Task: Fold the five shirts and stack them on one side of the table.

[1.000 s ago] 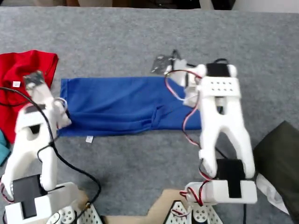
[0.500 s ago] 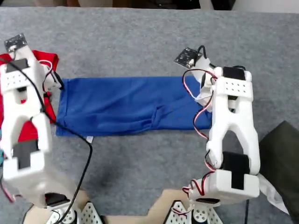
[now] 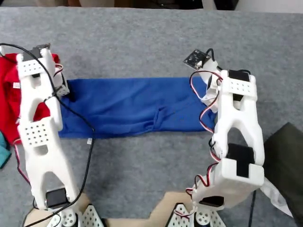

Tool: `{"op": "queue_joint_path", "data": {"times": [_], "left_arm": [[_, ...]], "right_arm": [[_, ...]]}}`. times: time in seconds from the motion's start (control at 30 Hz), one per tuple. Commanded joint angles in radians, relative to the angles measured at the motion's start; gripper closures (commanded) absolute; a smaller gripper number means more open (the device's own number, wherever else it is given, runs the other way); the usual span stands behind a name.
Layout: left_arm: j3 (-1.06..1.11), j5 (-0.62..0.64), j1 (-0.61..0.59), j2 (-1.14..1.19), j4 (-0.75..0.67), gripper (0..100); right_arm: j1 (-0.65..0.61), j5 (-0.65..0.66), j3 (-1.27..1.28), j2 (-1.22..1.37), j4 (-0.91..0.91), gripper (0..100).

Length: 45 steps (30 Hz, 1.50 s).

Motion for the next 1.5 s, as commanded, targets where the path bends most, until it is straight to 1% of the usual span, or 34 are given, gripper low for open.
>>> {"op": "queue_joint_path", "data": {"times": [0.0,0.07,0.23,0.53,0.57,0.67,0.7,0.87,1.03,1.2,1.27,1.37,1.47], "left_arm": [[-0.121,-0.005,0.002,0.050,0.014,80],[-0.129,-0.005,-0.014,0.085,0.014,81],[-0.137,-0.005,-0.054,0.124,0.014,88],[-0.137,0.002,-0.021,0.125,0.014,89],[-0.137,0.003,-0.015,0.125,0.014,90],[-0.137,0.006,0.009,0.125,0.014,99],[-0.137,0.021,0.017,0.125,0.020,98],[-0.201,0.137,0.066,0.124,0.064,98],[-0.318,0.196,0.144,0.082,0.074,98],[-0.293,0.233,0.279,-0.065,0.074,98],[-0.270,0.264,0.338,-0.124,0.074,98],[-0.253,0.293,0.427,-0.199,0.074,98],[-0.259,0.308,0.517,-0.249,0.072,98]], "right_arm": [[0.015,-0.015,-0.002,0.001,-0.023,99.3],[0.015,-0.015,-0.002,0.001,-0.023,99.3],[0.015,-0.015,-0.002,0.005,-0.023,99.3],[0.015,-0.015,0.001,0.007,-0.046,99.3],[0.015,-0.015,0.001,0.007,-0.049,99.3],[0.022,-0.015,0.001,0.007,-0.051,99.3],[0.030,-0.015,-0.001,0.007,-0.051,99.3],[0.068,-0.015,-0.016,-0.002,-0.052,99.3],[0.110,-0.017,-0.134,-0.002,-0.032,99.3],[0.165,-0.015,-0.386,-0.002,0.098,99.2],[0.206,-0.012,-0.506,-0.002,0.152,99.2],[0.271,-0.012,-0.630,-0.002,0.160,99.2],[0.309,-0.015,-0.677,-0.002,0.178,99.2]]}}
